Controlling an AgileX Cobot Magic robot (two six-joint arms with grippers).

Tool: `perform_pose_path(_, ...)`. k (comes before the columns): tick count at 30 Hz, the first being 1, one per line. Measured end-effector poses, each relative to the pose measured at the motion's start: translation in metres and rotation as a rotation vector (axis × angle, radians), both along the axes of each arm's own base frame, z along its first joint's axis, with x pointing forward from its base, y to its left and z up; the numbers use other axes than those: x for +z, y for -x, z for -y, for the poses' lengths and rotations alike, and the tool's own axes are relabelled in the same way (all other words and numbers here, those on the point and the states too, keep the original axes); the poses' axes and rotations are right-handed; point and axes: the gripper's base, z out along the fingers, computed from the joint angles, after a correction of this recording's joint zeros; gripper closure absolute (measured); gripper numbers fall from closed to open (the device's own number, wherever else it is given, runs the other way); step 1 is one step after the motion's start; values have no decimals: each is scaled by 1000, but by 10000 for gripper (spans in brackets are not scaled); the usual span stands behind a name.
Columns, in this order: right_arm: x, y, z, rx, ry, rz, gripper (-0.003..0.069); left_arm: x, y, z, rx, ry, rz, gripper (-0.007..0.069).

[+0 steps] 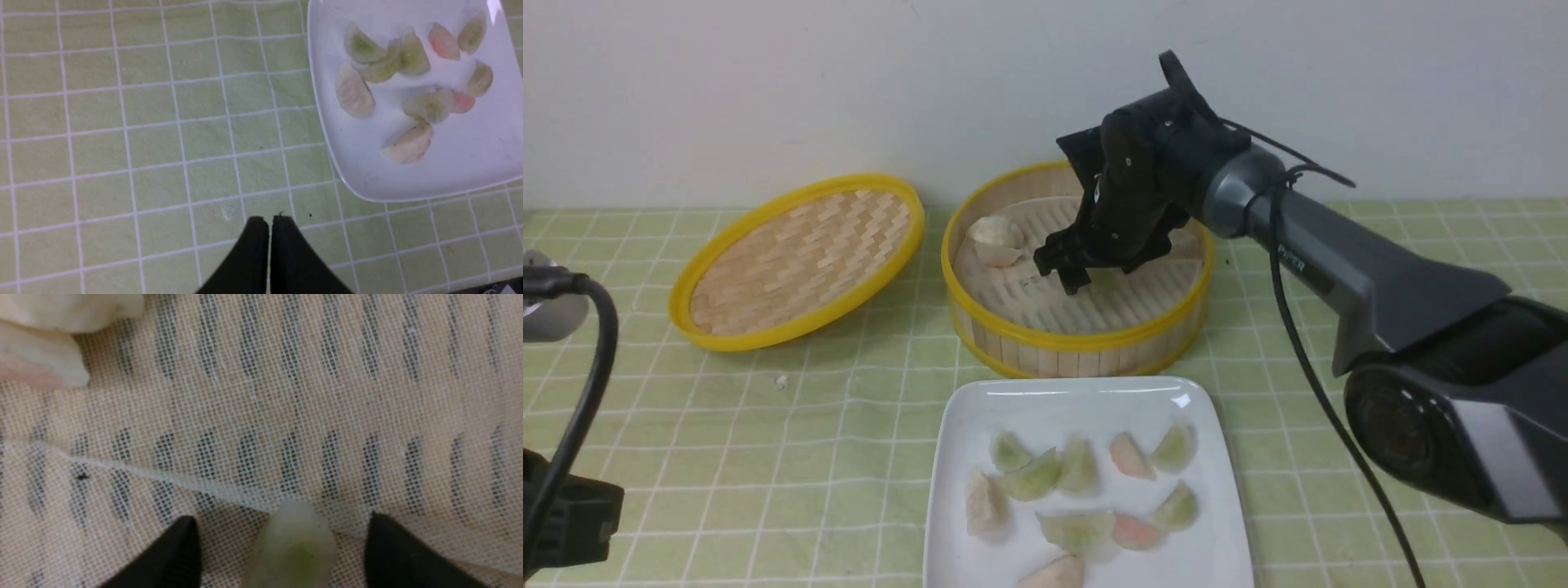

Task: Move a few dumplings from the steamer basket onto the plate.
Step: Use the right arm to grab a dumpling from inside the steamer, then use the right arm to put the dumpling into the plate

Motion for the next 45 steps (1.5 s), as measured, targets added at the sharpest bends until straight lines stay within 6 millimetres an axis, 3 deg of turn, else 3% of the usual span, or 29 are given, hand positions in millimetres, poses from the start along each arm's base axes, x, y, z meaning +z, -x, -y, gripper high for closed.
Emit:
perform_pose_path(2, 1, 1, 1, -1, 8, -11, 335, 0, 0, 0, 0, 0, 0, 630)
perform_pose_path(3, 3, 2, 2, -2, 17, -17, 440, 0, 0, 0, -1, 0, -3, 630)
perform_pose_path(4, 5, 3, 3, -2, 24, -19, 471, 0, 0, 0, -1, -1, -5, 630)
perform_pose_path(6, 14, 5, 4, -4, 30, -17, 461, -1, 1, 0, -2, -1, -10, 630)
perform_pose_path(11, 85, 18, 13, 13, 2, 73, 452, -1, 1, 0, -5, -1, -17, 630)
perform_pose_path(13, 102, 24, 15, 26, -20, 88, 452, -1, 1, 1, -5, 4, -17, 630)
perform_pose_path(16, 133, 45, 19, 52, -85, 76, 452, -1, 1, 1, -5, 3, -17, 630)
perform_pose_path(18, 144, 68, 22, 88, -118, 18, 452, -1, 1, 1, -6, 3, -18, 630)
perform_pose_path(21, 141, 87, 22, 120, -119, -43, 452, -1, 1, 1, -6, 3, -18, 630)
perform_pose_path(22, 139, 111, 21, 160, -114, -99, 452, -1, 1, 1, -6, 3, -18, 630)
perform_pose_path(28, 83, 158, 15, 218, -24, -318, 452, -1, 1, 1, -7, 2, -16, 630)
perform_pose_path(32, 50, 168, 16, 209, 34, -408, 452, 0, 1, 1, -24, -9, -3, 630)
perform_pose_path(36, 40, 165, 14, 205, 38, -410, 444, 0, 1, 1, -25, -10, 1, 630)
perform_pose_path(41, 39, 164, 13, 198, 27, -397, 321, 0, 1, 1, -26, -11, 1, 630)
perform_pose_path(43, 39, 163, 13, 198, 29, -393, 195, 0, 1, 1, -26, -11, 1, 630)
perform_pose_path(45, 39, 164, 13, 204, 34, -397, 127, 0, 1, 1, -26, -11, 1, 630)
